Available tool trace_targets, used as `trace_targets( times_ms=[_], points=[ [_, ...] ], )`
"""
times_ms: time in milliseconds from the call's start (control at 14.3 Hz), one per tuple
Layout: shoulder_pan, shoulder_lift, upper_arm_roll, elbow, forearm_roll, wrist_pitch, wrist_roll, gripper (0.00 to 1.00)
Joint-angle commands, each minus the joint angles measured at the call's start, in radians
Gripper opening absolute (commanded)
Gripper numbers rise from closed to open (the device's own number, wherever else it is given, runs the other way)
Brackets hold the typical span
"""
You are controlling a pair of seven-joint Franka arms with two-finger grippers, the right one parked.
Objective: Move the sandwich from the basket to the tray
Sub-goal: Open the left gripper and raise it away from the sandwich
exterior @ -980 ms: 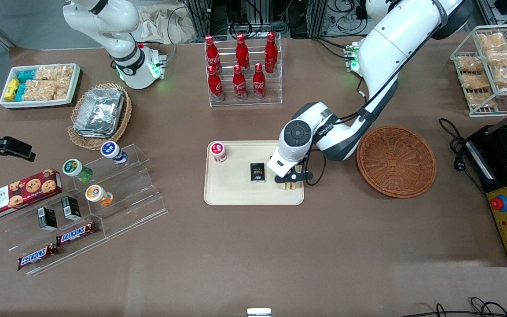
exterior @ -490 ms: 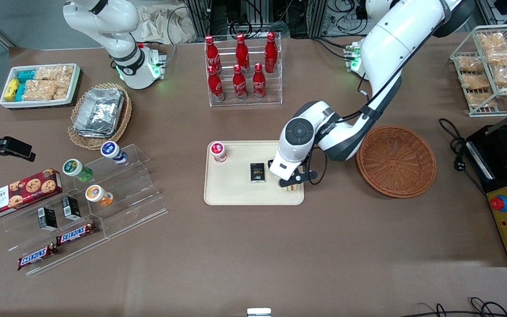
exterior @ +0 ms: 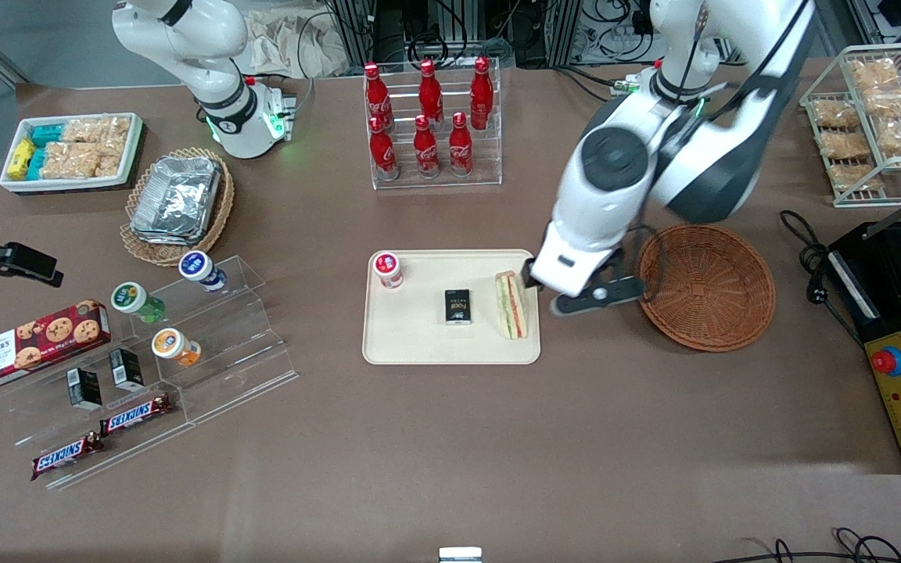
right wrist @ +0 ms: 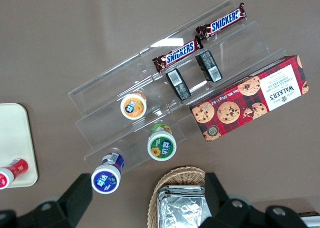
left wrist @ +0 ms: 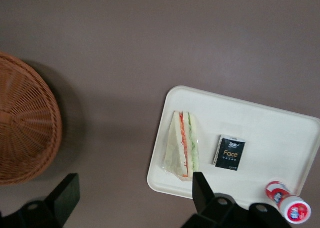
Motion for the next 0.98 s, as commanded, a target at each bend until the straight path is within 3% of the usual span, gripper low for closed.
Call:
trace_targets(
  times_ms=[0,140,490,910],
  points=[
    [-0.077,-0.157,0.224,-0.044,-0.145,-0.05,0.202,1.0],
    [-0.083,-0.222,0.324,-0.067,-0.19,-0.091,0.391,1.0],
    [-0.074,-0.274,0.47,-0.057,-0.164,-0.219,0.871,1.0],
    [-0.04,-0.214,0.464,0.022,-0.127,-0.217,0.89,1.0]
  ],
)
